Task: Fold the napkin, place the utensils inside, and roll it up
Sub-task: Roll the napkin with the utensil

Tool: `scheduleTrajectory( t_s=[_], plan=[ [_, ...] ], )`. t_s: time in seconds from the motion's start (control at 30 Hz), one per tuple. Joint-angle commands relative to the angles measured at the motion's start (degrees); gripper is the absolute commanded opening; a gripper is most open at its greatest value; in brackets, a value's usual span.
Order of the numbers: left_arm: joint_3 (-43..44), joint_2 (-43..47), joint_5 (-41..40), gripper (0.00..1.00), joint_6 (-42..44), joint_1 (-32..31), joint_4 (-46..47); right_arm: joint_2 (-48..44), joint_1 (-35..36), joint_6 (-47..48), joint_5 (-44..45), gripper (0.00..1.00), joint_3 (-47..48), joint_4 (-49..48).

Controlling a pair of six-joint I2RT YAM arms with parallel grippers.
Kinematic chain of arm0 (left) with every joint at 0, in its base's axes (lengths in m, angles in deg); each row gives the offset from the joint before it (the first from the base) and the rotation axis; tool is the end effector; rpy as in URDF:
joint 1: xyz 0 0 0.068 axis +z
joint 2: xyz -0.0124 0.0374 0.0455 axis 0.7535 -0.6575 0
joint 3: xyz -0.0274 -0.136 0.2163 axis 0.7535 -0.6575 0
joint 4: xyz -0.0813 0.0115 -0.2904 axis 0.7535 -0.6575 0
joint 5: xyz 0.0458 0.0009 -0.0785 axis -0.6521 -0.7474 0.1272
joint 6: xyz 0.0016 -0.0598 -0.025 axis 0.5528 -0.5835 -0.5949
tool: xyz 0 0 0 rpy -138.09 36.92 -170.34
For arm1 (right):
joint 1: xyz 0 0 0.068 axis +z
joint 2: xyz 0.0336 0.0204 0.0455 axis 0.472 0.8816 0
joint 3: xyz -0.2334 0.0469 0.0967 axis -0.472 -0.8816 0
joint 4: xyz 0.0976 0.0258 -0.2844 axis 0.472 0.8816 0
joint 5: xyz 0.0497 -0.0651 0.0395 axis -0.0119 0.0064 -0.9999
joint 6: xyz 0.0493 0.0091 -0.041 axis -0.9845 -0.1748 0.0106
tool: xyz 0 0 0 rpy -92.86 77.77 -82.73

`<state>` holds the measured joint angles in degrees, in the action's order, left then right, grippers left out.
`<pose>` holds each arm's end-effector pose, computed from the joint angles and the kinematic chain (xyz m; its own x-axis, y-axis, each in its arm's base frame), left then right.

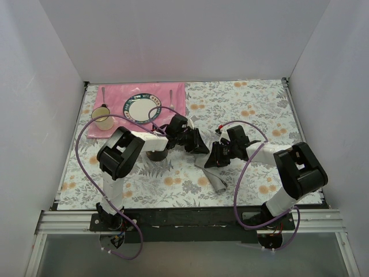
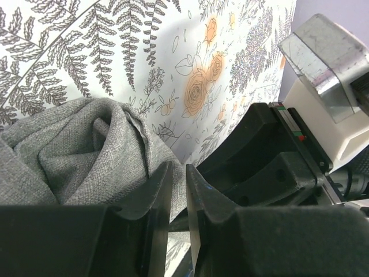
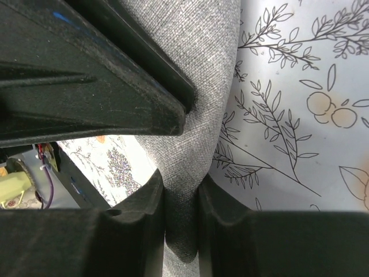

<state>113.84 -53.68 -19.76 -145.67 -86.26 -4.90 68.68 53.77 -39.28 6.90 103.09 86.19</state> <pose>0.3320 -0.2885 0.0775 -0.8478 -0.4026 0.3452 -0.5060 0.4193 -0.7538 0.2774 0.1620 0.0751 -0.9331 -0.0232 -0.3590 -0.2646 0.7203 0.6412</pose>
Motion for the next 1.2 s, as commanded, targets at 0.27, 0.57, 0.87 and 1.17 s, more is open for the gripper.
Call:
scheduleTrajectory(
  t_s=[0.27,0.57,0.87,1.17],
  plan=[
    [-0.8,-0.8,-6.1,0.16,6.6,0.1,-5.9,-8.6,-0.2,7.5,7.3,0.61,4.3,15.4],
    [-0.3,-0.3,-6.6,0.15,7.0,0.1,-6.4,-15.1,-0.2,10.5,11.6,0.67,7.0,24.0],
    [1.3,-0.2,-7.2,0.15,7.7,0.1,-7.9,-13.3,0.0,9.1,3.8,0.31,8.2,18.6],
    [2.3,-0.3,-7.0,0.15,8.0,0.1,-8.0,-17.8,-0.1,7.3,8.7,0.15,-5.4,14.3]
  ],
)
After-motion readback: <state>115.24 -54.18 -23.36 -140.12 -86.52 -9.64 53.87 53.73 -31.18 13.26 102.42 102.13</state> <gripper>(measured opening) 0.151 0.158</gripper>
